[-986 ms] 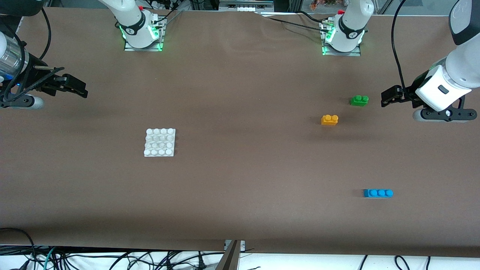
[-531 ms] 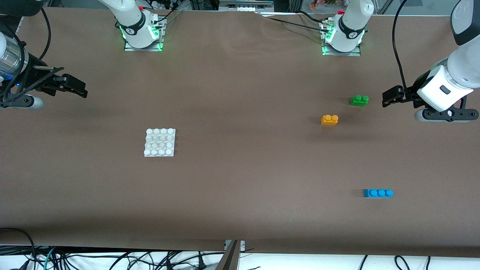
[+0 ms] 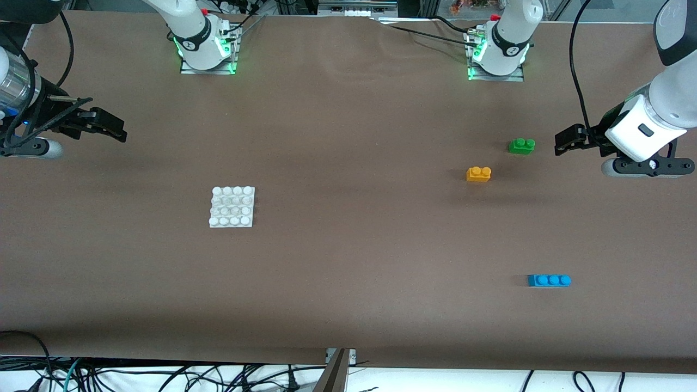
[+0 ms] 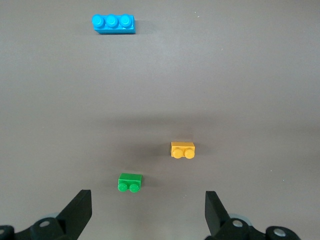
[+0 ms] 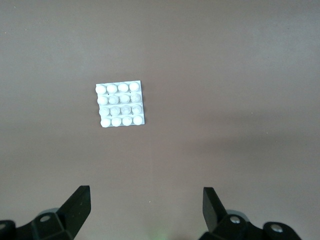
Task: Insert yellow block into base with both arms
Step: 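Reach the right gripper down to the white base plate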
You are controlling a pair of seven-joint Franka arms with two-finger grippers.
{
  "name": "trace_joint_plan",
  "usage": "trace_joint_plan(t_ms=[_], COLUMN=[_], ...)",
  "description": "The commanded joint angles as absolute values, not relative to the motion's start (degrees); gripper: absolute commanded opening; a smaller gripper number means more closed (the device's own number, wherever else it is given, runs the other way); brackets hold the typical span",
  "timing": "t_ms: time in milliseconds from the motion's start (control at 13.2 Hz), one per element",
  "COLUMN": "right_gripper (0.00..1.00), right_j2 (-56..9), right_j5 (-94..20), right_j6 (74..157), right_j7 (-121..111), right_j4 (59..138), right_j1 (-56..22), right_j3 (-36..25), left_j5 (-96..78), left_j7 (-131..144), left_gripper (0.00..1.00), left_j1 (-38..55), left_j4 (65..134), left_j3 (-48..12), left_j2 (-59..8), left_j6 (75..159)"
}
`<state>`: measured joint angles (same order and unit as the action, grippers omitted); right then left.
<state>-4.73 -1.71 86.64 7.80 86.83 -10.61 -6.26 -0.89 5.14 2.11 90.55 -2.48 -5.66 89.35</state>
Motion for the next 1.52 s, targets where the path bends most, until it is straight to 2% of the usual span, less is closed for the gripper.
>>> trace_joint_plan(t_ms=[0,228,607,759,1138,1441], right_gripper=[0.99,0.99,0.99,0.99,0.99,0.99], right_j2=[-3.6,-5.44,-12.74,-15.54,-22.05,-24.87], right_j5=[-2.37,-2.64,-2.81,-3.95,-3.96,-4.04], right_j6=[86.13,86.74,87.7,93.39,115.27,126.62], right_j7=[7.47,7.03,7.03,8.08,11.51,13.18], right_j4=[87.36,87.45,87.1,89.19,100.97,107.47], right_j1=[-10.46,-10.37,-10.81,-12.82,-15.29,-15.29], right_j3=[-6.24,-6.33,-5.98,-5.54,-5.45,-5.19], left_j5=[-1.23,-1.23,-2.02,-1.85,-1.76,-1.41], left_j7=[5.45,5.36,5.54,5.71,5.36,5.01], left_gripper=[1.0,1.0,1.0,1.0,1.0,1.0], left_j1=[2.11,2.11,1.93,1.93,1.85,1.85], left_j4=[88.86,88.86,88.77,88.68,88.68,88.68], left_j3=[-2.55,-2.55,-2.37,-2.55,-2.37,-2.37], left_j2=[-6.33,-6.33,-7.82,-7.74,-7.82,-7.82], left_j6=[88.24,88.16,88.42,88.42,88.42,88.42])
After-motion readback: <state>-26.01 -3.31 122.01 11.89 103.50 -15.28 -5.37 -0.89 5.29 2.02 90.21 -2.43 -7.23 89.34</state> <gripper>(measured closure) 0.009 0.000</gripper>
